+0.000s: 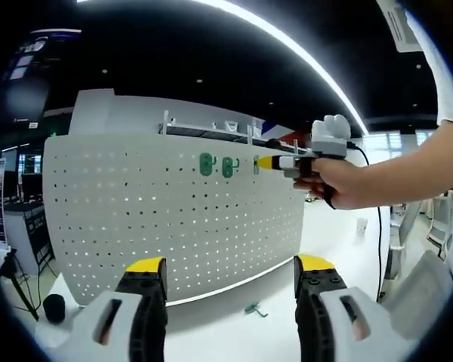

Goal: Insert the hook assembly into the mounting plate slot until the hook locks in place.

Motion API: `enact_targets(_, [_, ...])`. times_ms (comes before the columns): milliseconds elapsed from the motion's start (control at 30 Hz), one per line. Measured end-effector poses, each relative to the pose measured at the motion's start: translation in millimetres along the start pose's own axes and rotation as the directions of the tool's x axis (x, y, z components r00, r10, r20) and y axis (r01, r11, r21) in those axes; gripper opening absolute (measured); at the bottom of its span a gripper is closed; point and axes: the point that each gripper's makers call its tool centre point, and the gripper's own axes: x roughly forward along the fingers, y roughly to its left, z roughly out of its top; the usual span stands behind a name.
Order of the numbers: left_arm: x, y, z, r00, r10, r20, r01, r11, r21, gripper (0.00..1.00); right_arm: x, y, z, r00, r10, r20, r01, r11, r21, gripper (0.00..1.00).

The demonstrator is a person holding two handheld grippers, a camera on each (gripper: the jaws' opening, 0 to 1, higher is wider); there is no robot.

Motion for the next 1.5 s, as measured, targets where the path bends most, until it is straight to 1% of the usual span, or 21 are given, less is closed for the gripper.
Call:
enact_targets(133, [-1,2.5,-0.1,1.0,0.006,-0.002,-0.006,1.0,0.001,0.7,7,-4,1.4,1.0,-0.014,0.011,0.014,1.0,0.002,0.01])
enact_targets(167, [-1,3.5,-0.7,1.0,0.009,-0.005,-0.009,1.0,0.001,0.7,8,-4,0.6,1.0,-0.013,0.009,0.013,1.0,0.013,0.01])
enact_targets(233, [-2,4.4,-0.5,1.0,0.012,-0.005,-0.012,1.0,-0.002,0.7,10,-5,-0.8,1.0,-0.017,0.009,0.016,1.0,0.007,0.01])
enact_targets(400, [-3,6.9,-0.6,1.0,0.021,-0.01,-0.021,1.0,-0.002,0.69,15,-5,-0.9,1.0,-0.016,0.019,0.016,1.0,-0.005,0.01])
enact_targets(667, [-4,10.7,-4.6,0.999,0.032,-0.026,-0.032,0.999,0.003,0.69,21,-6,-3.2,1.0,-0.019,0.022,0.019,1.0,0.003,0.01])
enact_targets(867, [-4,11.4,-5.8,0.999,0.031,-0.028,-0.032,0.999,-0.006,0.69,21,-6,-4.3,0.999,-0.05,0.017,0.05,0.999,-0.004,0.01])
enact_targets(900, [-3,11.0,-6.2,0.999,0.031,-0.029,-0.031,0.999,-0.008,0.69,21,-8,-4.0,0.997,-0.072,0.02,0.073,0.997,-0.011,0.01])
enact_targets(1033, [-3,9.1,-6.1,0.999,0.025,-0.029,-0.025,1.0,-0.009,0.68,23,-4,-3.9,0.995,-0.093,0.03,0.093,0.995,-0.025,0.01])
enact_targets(1100, [-3,7.9,-6.4,0.999,0.021,-0.029,-0.021,1.0,-0.005,0.68,23,-5,-3.8,0.994,-0.105,0.036,0.107,0.993,-0.048,0.01])
enact_targets(1133, [-4,7.6,-6.6,0.999,0.02,-0.029,-0.02,1.0,-0.005,0.68,23,-5,-4.4,0.993,-0.111,0.038,0.113,0.991,-0.074,0.01])
enact_targets(1200, [-5,8.2,-6.9,0.999,0.021,-0.03,-0.021,1.0,-0.007,0.68,23,-5,-4.2,0.993,-0.114,0.04,0.117,0.99,-0.079,0.01])
enact_targets(1267, [-6,9.0,-6.5,0.999,0.024,-0.028,-0.025,1.0,-0.009,0.67,22,-5,-3.4,0.993,-0.111,0.043,0.115,0.987,-0.11,0.01])
enact_targets(1433, [-9,10.1,-8.0,0.999,0.031,-0.032,-0.031,0.999,-0.012,0.67,20,-6,-1.0,0.993,-0.108,0.052,0.114,0.987,-0.113,0.0])
enact_targets(1467, [-9,10.0,-8.5,0.999,0.031,-0.033,-0.031,0.999,-0.015,0.66,21,-6,-0.6,0.993,-0.106,0.055,0.112,0.985,-0.133,0.0])
enact_targets(1500, [-9,10.1,-9.4,0.999,0.03,-0.034,-0.031,0.999,-0.016,0.66,21,-6,-0.9,0.993,-0.106,0.054,0.112,0.985,-0.129,0.01])
